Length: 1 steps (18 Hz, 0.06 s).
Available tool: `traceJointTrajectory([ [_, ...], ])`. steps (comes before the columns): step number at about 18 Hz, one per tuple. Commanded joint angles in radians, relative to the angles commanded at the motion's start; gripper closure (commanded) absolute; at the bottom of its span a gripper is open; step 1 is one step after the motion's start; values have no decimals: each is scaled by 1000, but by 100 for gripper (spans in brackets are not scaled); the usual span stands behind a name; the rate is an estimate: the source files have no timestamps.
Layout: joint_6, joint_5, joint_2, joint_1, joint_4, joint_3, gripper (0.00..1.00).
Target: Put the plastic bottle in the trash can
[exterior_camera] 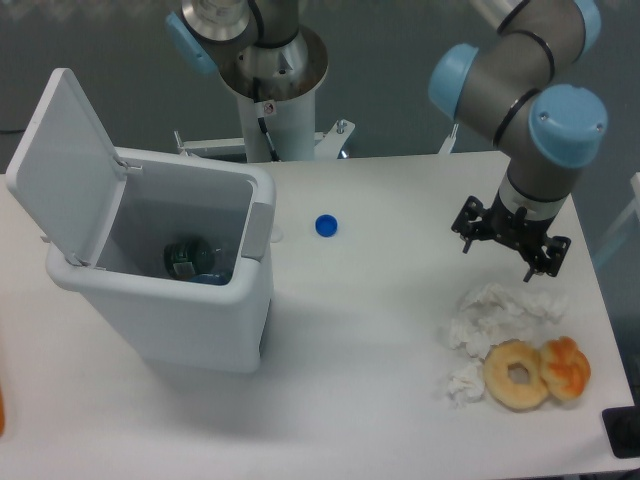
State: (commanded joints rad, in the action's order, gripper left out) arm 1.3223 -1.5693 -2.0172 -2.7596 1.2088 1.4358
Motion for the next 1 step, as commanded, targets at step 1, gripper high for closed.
traceJointTrajectory([
  [1, 0, 0, 0, 2, 0, 2, 0],
])
